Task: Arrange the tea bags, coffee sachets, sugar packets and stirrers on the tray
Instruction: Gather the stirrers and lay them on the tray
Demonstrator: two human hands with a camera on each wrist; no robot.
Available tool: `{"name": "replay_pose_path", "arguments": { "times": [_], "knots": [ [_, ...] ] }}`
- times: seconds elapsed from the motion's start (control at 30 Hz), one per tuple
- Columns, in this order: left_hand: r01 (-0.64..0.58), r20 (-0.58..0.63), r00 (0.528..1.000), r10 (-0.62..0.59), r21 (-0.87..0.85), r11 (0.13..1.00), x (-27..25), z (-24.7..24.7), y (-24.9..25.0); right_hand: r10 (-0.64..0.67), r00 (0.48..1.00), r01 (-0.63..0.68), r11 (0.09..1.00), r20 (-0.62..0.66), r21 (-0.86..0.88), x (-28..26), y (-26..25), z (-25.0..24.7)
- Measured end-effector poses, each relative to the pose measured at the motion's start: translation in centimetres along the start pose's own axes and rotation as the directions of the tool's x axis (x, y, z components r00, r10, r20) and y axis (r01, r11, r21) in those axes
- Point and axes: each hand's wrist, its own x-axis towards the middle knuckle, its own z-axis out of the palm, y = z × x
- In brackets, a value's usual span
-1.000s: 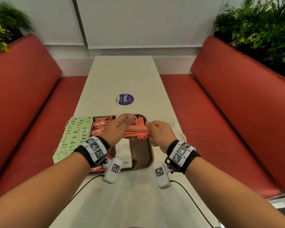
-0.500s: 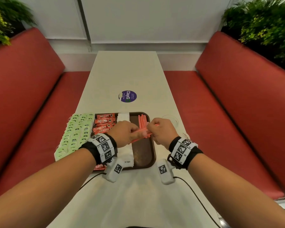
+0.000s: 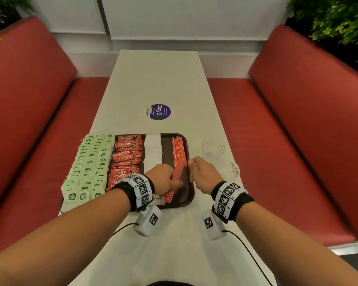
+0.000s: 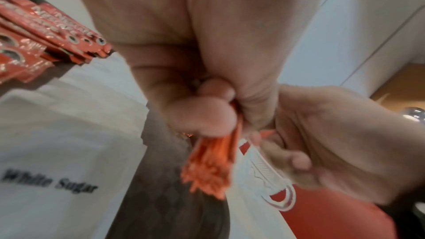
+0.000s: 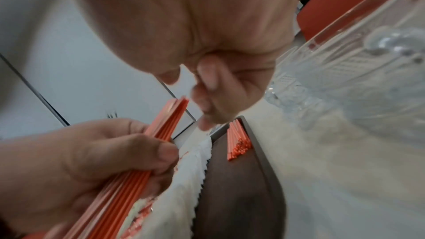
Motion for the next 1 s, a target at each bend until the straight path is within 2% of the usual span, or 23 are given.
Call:
{"name": "replay_pose_path", "arguments": {
  "times": [0.07,0.13,0.27,0.33,0.4,0.5,0.6,0.73,0.9,1.0],
  "knots": [
    [0.114,-0.075,0.991,-0.112,0.026,0.993,1.2,0.5,0.1,0.102,0.994,-0.093,0.979,0.043,-0.184,0.0,1.0,0.5],
    [0.211,-0.071,0.974,-0.216,-0.065,0.975,2.2,1.3,0.5,0.202,0.974,-0.158,0.932,0.105,-0.327,-0.2,1.7,1.1],
    [0.328,-0.039,0.942,-0.334,-0.119,0.937,4.1,2.9,1.5,0.235,0.953,-0.136,0.894,0.19,-0.426,0.1,2.7,2.4],
    [0.331,-0.055,0.94,-0.336,-0.084,0.94,4.9,3.5,2.0,0.232,0.953,-0.139,0.906,0.195,-0.4,0.4,3.0,2.7],
    [0.328,-0.126,0.935,-0.33,-0.038,0.944,5.4,3.9,2.4,0.238,0.952,-0.152,0.914,0.194,-0.378,0.7,3.3,2.8],
    [0.336,-0.191,0.921,-0.34,-0.052,0.94,5.8,4.1,2.6,0.227,0.954,-0.145,0.919,0.195,-0.366,0.8,3.6,2.8],
    [0.311,-0.229,0.929,-0.29,0.062,0.948,5.7,4.0,2.6,0.22,0.956,-0.14,0.925,0.197,-0.352,0.9,4.0,2.9],
    [0.268,-0.192,0.954,-0.229,0.211,0.94,5.1,3.8,2.4,0.206,0.96,-0.136,0.934,0.188,-0.33,1.0,4.3,3.1],
    [0.296,-0.107,0.955,-0.277,0.275,0.915,4.2,4.1,2.5,0.212,0.958,-0.145,0.939,0.193,-0.314,0.8,4.2,2.9],
    [0.294,-0.109,0.956,-0.274,0.29,0.911,4.0,4.9,2.4,0.207,0.959,-0.144,0.943,0.192,-0.299,0.8,4.1,2.9]
  ]
}}
